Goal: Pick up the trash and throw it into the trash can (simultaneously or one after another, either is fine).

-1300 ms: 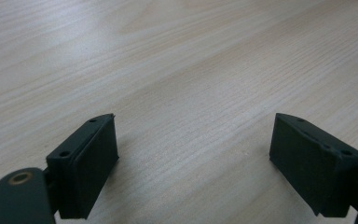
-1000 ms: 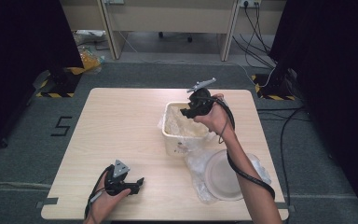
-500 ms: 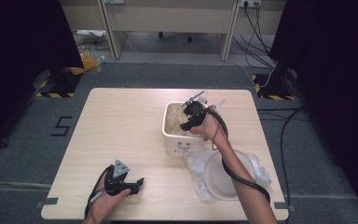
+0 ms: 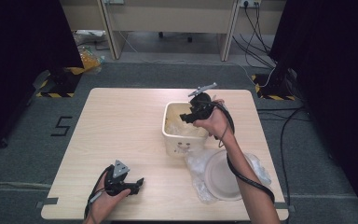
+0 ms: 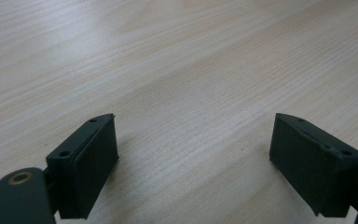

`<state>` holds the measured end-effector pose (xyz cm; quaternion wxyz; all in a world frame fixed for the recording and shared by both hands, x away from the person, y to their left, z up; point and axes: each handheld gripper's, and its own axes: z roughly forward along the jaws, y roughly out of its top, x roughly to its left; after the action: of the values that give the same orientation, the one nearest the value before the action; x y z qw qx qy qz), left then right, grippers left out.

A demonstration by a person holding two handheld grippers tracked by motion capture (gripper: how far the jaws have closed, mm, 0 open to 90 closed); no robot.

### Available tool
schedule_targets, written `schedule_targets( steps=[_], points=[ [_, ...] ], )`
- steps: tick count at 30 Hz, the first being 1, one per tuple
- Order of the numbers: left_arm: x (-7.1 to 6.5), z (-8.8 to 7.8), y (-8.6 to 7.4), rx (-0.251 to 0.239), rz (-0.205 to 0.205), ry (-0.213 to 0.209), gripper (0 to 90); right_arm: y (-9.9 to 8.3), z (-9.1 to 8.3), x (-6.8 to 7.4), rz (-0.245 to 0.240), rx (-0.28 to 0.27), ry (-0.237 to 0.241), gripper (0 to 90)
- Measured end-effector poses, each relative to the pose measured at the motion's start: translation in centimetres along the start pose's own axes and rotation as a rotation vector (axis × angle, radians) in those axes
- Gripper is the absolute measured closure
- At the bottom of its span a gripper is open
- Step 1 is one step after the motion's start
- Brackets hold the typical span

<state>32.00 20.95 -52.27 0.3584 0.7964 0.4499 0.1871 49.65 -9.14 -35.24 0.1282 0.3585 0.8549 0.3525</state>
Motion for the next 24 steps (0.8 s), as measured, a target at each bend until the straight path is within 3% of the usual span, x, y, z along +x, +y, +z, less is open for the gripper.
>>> schedule_targets(
  steps=[3, 6, 11, 12, 24],
  points=[
    [0.0, 0.0, 0.0, -0.002, -0.003, 0.000, 14.3, 0.4, -2.5, 0.0, -0.015, -0.053, -0.041, 43.4],
    [0.0, 0.0, 0.0, -0.002, -0.003, 0.001, 14.3, -0.4, -4.5, -0.5, -0.011, -0.084, -0.072, 43.0],
    [0.0, 0.0, 0.0, -0.002, -0.002, 0.001, 14.3, -3.3, -6.6, -1.9, 0.022, -0.099, -0.097, 41.2],
    [0.0, 0.0, 0.0, -0.002, -0.003, 0.001, 14.3, -4.6, -7.2, -2.4, 0.033, -0.104, -0.109, 40.6],
    [0.0, 0.0, 0.0, -0.005, -0.002, 0.002, 14.2, -11.1, -9.8, -3.9, 0.102, -0.129, -0.129, 36.8]
  ],
)
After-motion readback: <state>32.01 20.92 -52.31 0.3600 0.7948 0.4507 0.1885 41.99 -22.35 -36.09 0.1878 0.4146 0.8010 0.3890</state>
